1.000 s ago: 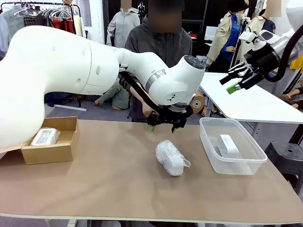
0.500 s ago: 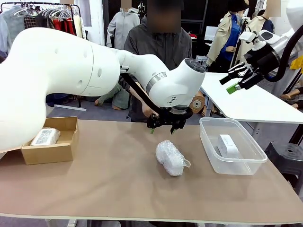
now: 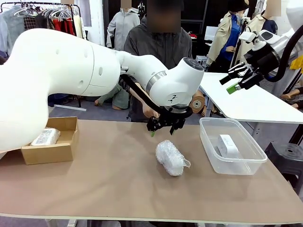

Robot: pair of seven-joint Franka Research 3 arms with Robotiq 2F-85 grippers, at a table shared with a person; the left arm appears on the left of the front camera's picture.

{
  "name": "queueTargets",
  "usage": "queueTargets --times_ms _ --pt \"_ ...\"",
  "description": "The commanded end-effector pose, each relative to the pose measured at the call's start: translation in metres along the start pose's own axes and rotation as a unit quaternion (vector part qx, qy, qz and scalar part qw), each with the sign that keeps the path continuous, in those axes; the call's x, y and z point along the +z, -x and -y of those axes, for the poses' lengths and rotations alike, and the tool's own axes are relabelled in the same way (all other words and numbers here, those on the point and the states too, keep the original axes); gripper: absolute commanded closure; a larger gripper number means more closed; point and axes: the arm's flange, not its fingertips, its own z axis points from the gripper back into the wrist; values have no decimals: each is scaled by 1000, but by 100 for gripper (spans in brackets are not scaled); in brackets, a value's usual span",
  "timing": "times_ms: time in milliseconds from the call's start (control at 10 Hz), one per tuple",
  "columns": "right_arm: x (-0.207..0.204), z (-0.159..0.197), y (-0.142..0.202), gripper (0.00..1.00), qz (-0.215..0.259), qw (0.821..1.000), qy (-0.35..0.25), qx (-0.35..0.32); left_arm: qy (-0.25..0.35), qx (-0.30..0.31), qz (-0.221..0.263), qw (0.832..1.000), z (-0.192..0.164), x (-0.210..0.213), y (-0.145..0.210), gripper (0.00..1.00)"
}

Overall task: Separate and place wrapped and unwrapped clocks.
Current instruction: Pick up the Digital clock indicated by the person.

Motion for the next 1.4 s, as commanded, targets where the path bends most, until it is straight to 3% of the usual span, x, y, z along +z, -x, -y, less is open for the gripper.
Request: queueTargets --times_ms 0,400,1300 --pt "1 -1 0 0 -5 1000 0 13 7 54 -18 998 2 1 1 0" --pt "1 -1 0 0 -5 1000 0 13 24 88 -52 994 3 -17 21 0" --pt "1 -1 0 0 -5 1000 0 13 37 87 -101 990 12 -60 57 0"
